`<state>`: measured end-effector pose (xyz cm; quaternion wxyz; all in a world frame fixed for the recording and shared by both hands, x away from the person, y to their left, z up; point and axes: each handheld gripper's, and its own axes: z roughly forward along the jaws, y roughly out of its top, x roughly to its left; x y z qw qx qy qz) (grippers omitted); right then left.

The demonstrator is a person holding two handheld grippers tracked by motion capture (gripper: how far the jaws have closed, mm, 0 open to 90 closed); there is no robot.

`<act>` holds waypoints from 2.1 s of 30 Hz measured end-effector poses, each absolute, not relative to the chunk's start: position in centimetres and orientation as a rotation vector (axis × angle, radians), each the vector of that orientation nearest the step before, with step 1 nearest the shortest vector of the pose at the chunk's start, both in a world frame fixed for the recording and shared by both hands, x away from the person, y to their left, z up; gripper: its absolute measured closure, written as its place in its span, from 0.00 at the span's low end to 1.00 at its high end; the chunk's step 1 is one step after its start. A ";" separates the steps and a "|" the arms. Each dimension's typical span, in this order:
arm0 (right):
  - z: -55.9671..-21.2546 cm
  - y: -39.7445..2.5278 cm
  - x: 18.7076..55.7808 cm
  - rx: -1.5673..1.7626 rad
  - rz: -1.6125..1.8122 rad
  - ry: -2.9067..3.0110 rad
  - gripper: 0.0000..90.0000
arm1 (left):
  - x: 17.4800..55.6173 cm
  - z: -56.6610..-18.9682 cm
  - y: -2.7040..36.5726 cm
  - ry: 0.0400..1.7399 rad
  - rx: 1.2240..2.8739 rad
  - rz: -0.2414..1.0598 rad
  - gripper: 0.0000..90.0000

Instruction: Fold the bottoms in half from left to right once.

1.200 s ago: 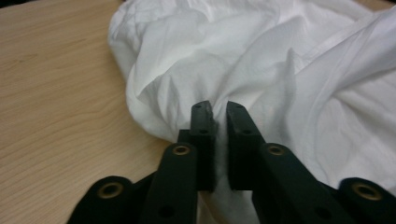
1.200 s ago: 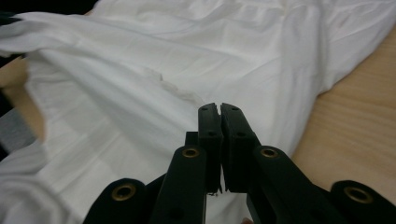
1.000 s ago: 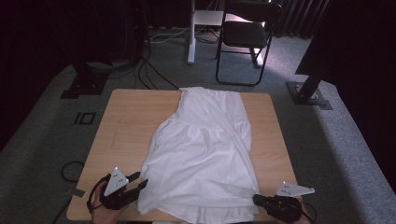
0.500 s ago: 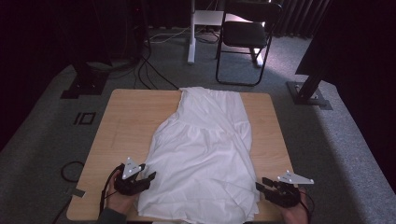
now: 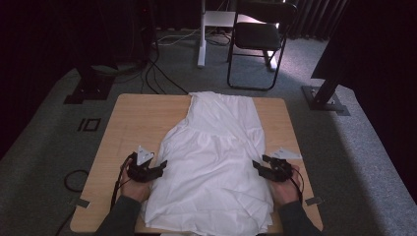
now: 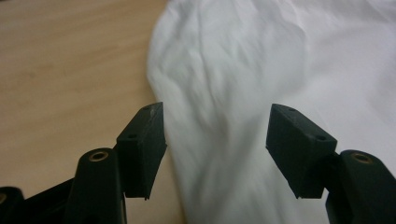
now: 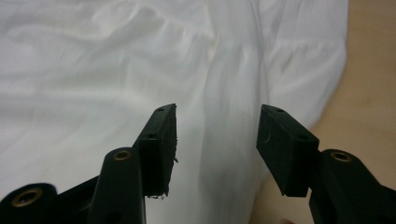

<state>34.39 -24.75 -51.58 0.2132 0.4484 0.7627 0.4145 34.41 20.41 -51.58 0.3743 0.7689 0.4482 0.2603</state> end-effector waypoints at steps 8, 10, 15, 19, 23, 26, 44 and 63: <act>-51.4 -21.6 41.6 1.233 1.008 2.132 0.47 | 40.5 -52.6 21.1 1.302 1.895 0.588 0.39; -51.9 -20.9 43.1 1.242 0.963 2.150 0.43 | 41.4 -53.1 20.7 1.323 1.921 0.599 0.38; -53.1 -19.7 45.5 1.278 0.911 2.206 0.45 | 42.9 -54.5 20.5 1.360 1.933 0.452 0.51; -53.8 -19.8 46.4 1.314 0.881 2.227 0.68 | 43.0 -54.8 20.1 1.304 1.980 0.414 0.86; -52.9 -21.5 46.6 1.387 0.899 2.142 0.92 | 42.2 -54.1 20.3 1.289 2.004 0.467 1.00; -51.1 -23.8 46.0 1.436 1.000 2.004 0.93 | 40.6 -52.5 20.9 1.256 1.981 0.515 1.00; -55.4 -26.0 43.6 1.552 0.927 2.029 0.94 | 35.6 -54.5 21.9 1.240 2.066 0.526 1.00; -54.1 -26.6 34.5 1.426 0.981 2.143 0.68 | 28.6 -52.7 23.7 1.160 1.938 0.463 0.62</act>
